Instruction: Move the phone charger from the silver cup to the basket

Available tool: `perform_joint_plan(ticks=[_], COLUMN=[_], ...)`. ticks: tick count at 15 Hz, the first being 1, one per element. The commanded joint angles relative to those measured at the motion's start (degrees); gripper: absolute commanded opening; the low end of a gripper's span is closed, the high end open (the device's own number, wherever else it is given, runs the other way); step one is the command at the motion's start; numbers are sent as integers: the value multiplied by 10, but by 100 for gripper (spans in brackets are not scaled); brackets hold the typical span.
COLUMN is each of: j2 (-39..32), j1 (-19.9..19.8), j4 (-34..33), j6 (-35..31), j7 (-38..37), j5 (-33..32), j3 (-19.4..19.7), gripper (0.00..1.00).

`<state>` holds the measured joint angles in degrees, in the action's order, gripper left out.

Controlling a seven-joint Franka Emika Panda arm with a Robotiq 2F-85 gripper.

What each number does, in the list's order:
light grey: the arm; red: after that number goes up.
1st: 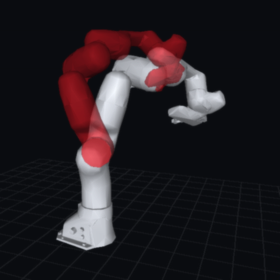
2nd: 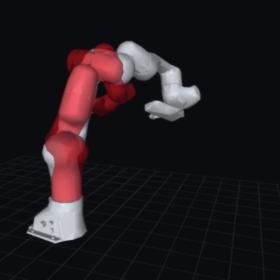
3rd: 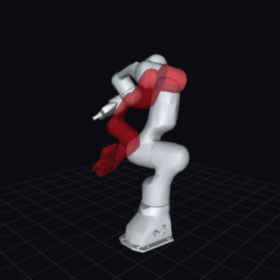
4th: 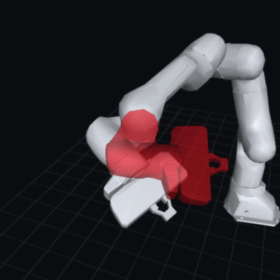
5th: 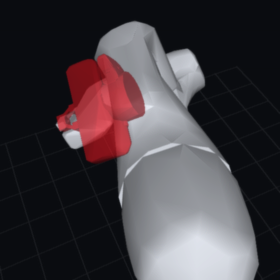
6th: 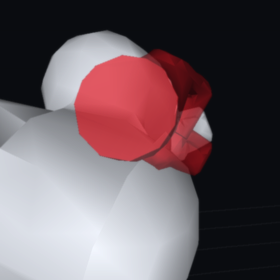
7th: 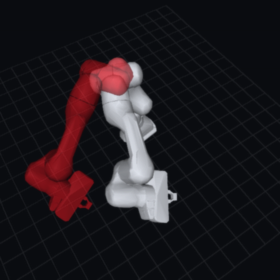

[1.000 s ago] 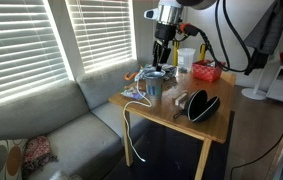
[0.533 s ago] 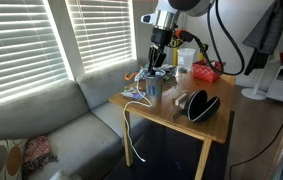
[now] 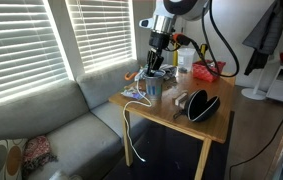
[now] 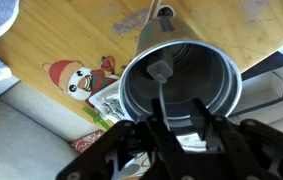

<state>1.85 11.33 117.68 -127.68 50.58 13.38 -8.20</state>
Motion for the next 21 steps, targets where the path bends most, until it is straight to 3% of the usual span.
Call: perform_joint_plan(ticks=[1,13,18,21], j2=[-14,-34,-38,-35], j1=[-6,-15,-16,-16], j4=[-16,-25,-24,-22], j6=[1,-15,-15,-14], j7=[18,70,76,78], j5=[18,58,60,61], j3=[-1,-4,-4,-4], gripper=[34,27,0,1])
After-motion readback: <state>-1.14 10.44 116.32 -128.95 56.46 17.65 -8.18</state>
